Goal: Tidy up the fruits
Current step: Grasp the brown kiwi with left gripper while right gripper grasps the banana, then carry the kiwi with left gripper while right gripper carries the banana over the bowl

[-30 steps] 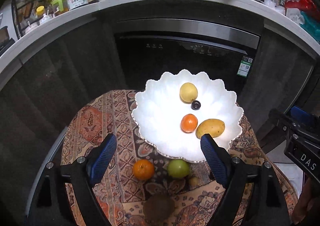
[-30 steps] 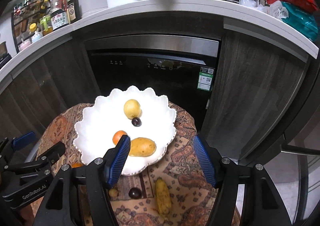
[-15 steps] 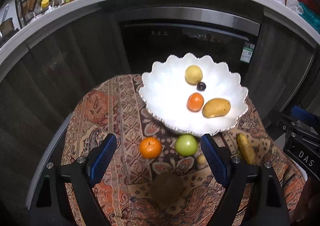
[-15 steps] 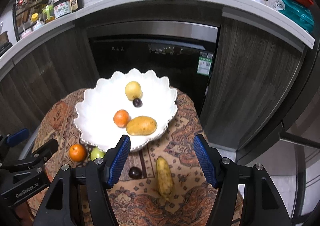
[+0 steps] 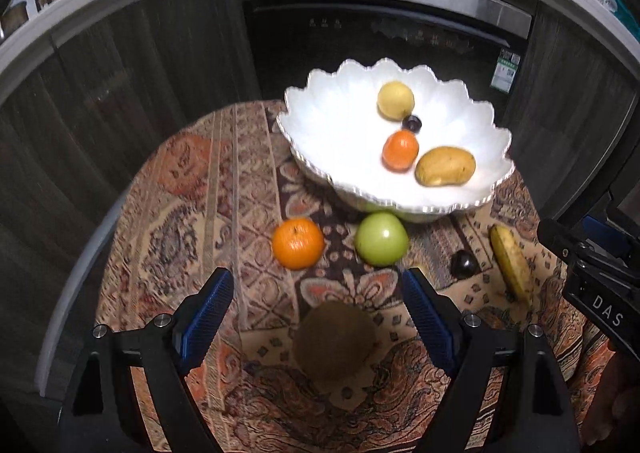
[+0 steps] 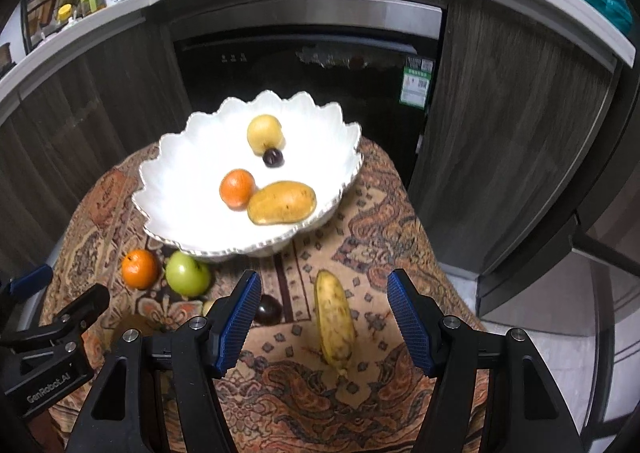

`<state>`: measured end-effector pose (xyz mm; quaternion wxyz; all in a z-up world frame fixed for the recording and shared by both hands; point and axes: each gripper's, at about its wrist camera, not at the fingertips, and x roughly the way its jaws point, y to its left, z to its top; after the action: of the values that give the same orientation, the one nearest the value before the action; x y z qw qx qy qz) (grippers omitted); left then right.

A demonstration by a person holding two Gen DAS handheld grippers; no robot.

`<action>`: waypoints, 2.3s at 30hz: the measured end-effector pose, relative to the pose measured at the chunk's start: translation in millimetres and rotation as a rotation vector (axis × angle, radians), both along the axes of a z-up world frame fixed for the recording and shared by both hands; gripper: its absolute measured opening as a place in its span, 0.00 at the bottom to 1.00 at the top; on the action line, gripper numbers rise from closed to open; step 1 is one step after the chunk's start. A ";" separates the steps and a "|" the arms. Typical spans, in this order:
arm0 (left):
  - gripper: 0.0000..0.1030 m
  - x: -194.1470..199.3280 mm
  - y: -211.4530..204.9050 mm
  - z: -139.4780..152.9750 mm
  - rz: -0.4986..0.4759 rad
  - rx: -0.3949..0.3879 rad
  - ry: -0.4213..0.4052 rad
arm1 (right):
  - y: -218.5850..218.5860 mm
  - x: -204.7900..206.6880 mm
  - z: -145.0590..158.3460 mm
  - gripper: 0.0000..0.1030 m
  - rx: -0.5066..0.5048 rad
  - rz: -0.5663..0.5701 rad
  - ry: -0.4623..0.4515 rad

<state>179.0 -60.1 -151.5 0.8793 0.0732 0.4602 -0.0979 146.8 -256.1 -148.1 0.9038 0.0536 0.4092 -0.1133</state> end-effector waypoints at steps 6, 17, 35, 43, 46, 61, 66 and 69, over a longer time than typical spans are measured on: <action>0.83 -4.6 -1.2 -22.0 -0.009 0.015 0.016 | -4.5 -0.3 -21.7 0.64 0.000 -0.007 0.031; 0.83 -4.0 -1.1 -59.0 0.001 0.039 0.058 | -6.5 1.4 -54.1 0.64 -0.032 -0.022 0.059; 0.80 -2.8 -5.9 -84.1 0.004 0.033 0.096 | -20.7 9.6 -92.6 0.64 0.000 -0.057 0.126; 0.64 -1.8 -4.8 -89.3 -0.002 0.008 0.114 | -16.0 10.5 -93.2 0.50 -0.006 -0.026 0.103; 0.60 -1.8 -4.6 -88.5 -0.005 0.002 0.114 | -12.4 10.8 -91.7 0.35 -0.001 -0.003 0.097; 0.59 -4.3 0.3 -76.7 0.011 -0.028 0.106 | -7.2 2.2 -74.3 0.30 -0.006 0.024 0.054; 0.59 -6.6 -1.3 -65.0 0.006 -0.031 0.084 | -6.6 -3.2 -64.1 0.30 0.001 0.028 0.020; 0.59 -7.5 -2.6 -59.1 0.006 -0.032 0.074 | -7.1 -6.2 -58.7 0.30 0.008 0.026 0.007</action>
<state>171.6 -62.7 -210.6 0.8630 0.0542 0.4911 -0.1051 140.6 -263.2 -206.8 0.9034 0.0515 0.4137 -0.1002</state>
